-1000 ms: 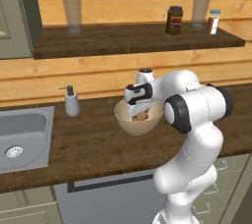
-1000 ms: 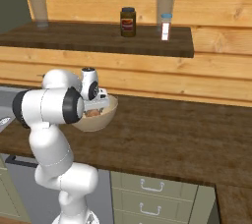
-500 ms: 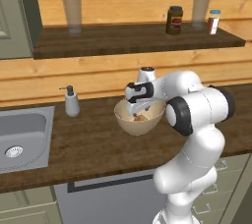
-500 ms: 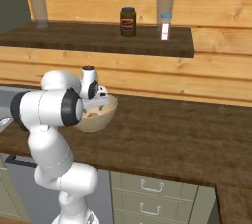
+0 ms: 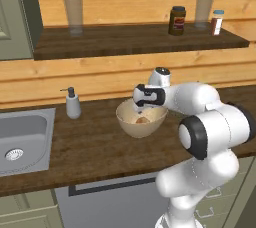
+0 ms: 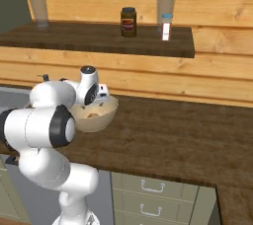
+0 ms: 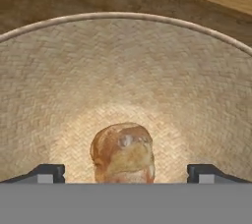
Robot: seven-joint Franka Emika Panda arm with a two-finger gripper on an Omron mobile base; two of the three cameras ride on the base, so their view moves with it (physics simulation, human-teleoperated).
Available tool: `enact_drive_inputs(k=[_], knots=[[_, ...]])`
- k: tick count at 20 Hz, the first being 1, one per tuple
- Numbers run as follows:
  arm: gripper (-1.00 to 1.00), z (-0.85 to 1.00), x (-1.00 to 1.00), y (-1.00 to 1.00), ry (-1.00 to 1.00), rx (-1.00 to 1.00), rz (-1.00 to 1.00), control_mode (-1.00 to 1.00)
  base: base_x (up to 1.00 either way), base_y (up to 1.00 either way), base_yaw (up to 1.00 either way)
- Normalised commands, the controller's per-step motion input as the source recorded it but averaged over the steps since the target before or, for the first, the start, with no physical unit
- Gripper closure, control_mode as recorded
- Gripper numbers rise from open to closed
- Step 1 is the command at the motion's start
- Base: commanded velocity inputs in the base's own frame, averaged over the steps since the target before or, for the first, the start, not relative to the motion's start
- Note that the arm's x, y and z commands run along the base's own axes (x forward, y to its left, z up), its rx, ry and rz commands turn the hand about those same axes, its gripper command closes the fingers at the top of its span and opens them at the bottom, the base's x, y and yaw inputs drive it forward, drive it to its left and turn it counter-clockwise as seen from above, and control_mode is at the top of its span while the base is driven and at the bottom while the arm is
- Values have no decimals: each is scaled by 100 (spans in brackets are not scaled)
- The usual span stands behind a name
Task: Open the cabinet, pick up the bread from the cabinet and place it in the basket. Then move the basket to the dining counter.
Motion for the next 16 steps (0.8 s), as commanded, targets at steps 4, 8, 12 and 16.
enact_drive_inputs(k=[4, 8, 12, 16], knots=[[-100, 78, -67, -14, -30, 0, -21, -100, 0, 0, 0], [-100, 82, -69, -23, -23, 0, -32, -100, 0, 0, 0], [-100, 82, -64, -36, -16, 6, -38, -100, 0, 0, 0], [-100, 45, -45, -33, 3, 19, -36, -100, 0, 0, 0]])
